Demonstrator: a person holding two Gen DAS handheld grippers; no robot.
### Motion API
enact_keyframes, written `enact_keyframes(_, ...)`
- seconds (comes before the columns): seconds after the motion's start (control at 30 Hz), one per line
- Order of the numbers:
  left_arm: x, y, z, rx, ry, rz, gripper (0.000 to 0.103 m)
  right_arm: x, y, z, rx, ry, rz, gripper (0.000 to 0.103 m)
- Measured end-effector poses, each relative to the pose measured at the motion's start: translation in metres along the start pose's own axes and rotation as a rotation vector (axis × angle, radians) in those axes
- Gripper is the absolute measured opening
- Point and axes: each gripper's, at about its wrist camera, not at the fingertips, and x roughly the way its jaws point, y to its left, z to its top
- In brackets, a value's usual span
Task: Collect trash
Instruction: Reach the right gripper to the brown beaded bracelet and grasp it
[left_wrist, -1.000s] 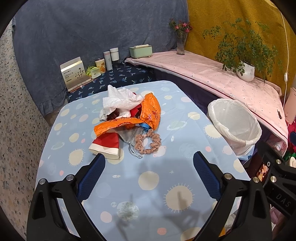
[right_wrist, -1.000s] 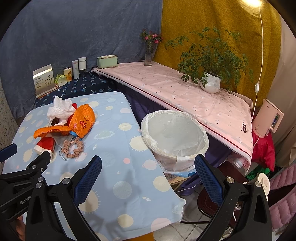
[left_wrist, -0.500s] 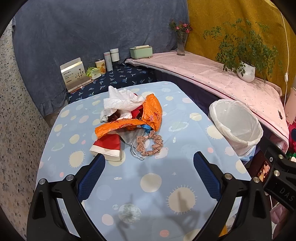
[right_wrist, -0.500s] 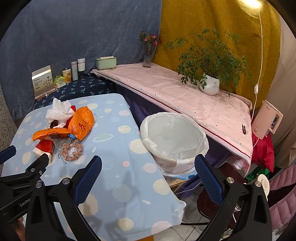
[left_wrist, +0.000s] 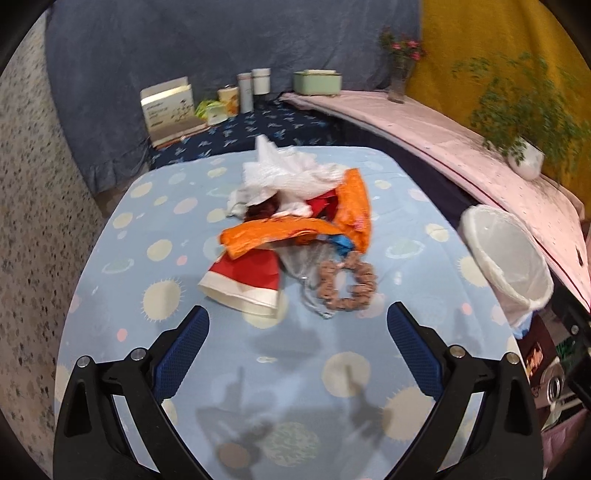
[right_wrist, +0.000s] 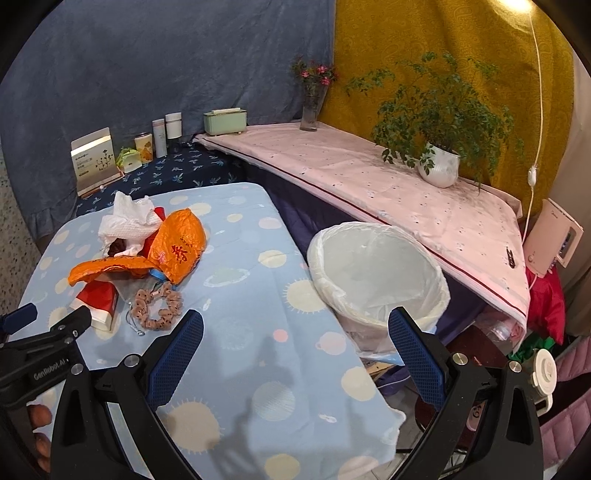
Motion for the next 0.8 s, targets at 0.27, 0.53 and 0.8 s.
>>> enact_keyframes(0.27,0.050,0.038,0.005,-0.014,0.080,0.048,0.093,0.044,0.034,0.003,-0.021,0.035,0.057,0.096)
enact_keyframes(0.53,0.093,0.063,0.006,-0.029,0.127,0.029,0.093,0.094,0.082,0.002,-0.067,0.094,0.131,0.096)
enact_keyframes(0.8,0.124,0.069,0.008,-0.034,0.138,-0.022,0.093,0.143,0.111,-0.003,-0.039,0.192,0.180,0.096)
